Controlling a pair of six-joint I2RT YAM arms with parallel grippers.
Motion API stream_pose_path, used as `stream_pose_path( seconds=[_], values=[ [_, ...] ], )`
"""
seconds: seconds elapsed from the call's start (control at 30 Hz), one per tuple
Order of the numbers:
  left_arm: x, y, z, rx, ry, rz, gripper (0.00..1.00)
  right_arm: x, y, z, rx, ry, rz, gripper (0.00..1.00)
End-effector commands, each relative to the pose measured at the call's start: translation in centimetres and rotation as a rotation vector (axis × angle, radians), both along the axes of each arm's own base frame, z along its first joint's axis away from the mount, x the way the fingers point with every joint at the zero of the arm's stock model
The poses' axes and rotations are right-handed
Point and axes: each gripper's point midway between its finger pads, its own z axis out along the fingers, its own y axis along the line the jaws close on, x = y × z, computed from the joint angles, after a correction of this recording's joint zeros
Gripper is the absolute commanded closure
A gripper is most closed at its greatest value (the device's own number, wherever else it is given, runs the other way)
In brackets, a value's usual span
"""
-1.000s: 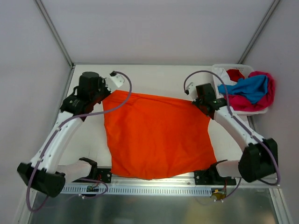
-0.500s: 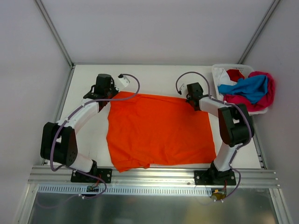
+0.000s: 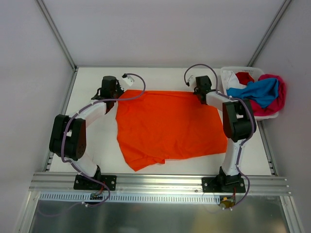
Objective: Fold and stack the t-shirts
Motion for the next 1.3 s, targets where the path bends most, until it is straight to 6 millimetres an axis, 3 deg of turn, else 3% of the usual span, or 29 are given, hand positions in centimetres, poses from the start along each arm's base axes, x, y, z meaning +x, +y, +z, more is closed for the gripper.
stream_pose_path(
  seconds=[0.0, 0.1, 0.3, 0.33, 0.37, 0.4, 0.47, 0.5, 0.53, 0.63, 0.67, 0.77, 0.8, 0.9, 1.1, 1.23, 1.27],
  values=[
    [1.8, 2.7, 1.7, -0.003, -0.088, 0.117, 1.0, 1.1, -3.2, 1.6, -0.006, -0.037, -0.112, 1.0],
    [2.3, 2.8, 0.3, 0.008, -0.059, 0.124, 1.0, 1.6, -3.5, 1.2, -0.002, -0.021, -0.12, 1.0],
    [3.1, 2.5, -0.3, -0.033, -0.061, 0.148, 1.0, 1.7, -3.6, 0.1, 0.007, -0.006, -0.135, 1.0],
    [3.3, 2.5, -0.2, -0.042, -0.072, 0.155, 0.94, 1.9, -3.5, -0.2, 0.005, -0.003, -0.136, 0.99],
    [3.5, 2.6, -0.2, -0.043, -0.08, 0.16, 0.58, 1.9, -3.6, -0.4, 0.0, -0.002, -0.142, 0.66],
    [3.7, 2.9, -0.2, -0.036, -0.092, 0.182, 0.4, 2.2, -3.6, -0.4, 0.0, -0.006, -0.146, 0.48],
    [4.5, 3.6, 0.4, -0.008, -0.17, 0.212, 0.15, 2.8, -3.9, -0.4, -0.018, -0.037, -0.164, 0.23],
    [4.8, 4.2, 0.4, 0.016, -0.198, 0.232, 0.04, 3.0, -4.0, -0.4, -0.024, -0.048, -0.169, 0.19],
    [5.2, 5.3, 1.6, 0.059, -0.273, 0.274, 0.01, 3.2, -4.2, -0.2, -0.027, -0.062, -0.173, 0.17],
    [4.9, 6.9, 2.5, 0.135, -0.345, 0.319, 0.01, 4.0, -4.8, 1.0, -0.035, -0.137, -0.201, 0.13],
    [5.0, 7.0, 4.2, 0.126, -0.424, 0.331, 0.01, 4.3, -4.8, 2.2, -0.023, -0.179, -0.206, 0.13],
    [3.9, 7.3, 6.8, 0.115, -0.486, 0.342, 0.01, 3.6, -5.1, 2.8, 0.004, -0.206, -0.212, 0.13],
    [3.2, 7.3, 8.2, 0.105, -0.494, 0.338, 0.01, 2.9, -5.0, 3.4, 0.015, -0.212, -0.206, 0.13],
    [1.5, 7.3, 10.0, 0.067, -0.491, 0.328, 0.01, 0.9, -4.9, 4.4, 0.058, -0.217, -0.201, 0.14],
    [0.0, 7.8, 12.6, 0.068, -0.517, 0.347, 0.01, -3.2, -2.7, 4.5, 0.217, -0.122, -0.158, 0.15],
    [0.6, 6.5, 11.2, 0.034, -0.39, 0.293, 0.01, -6.6, 0.5, 4.8, 0.35, -0.016, -0.048, 0.16],
    [0.3, 6.4, 9.4, 0.045, -0.309, 0.284, 0.01, -7.4, 1.4, 5.4, 0.383, -0.006, -0.013, 0.16]
  ],
)
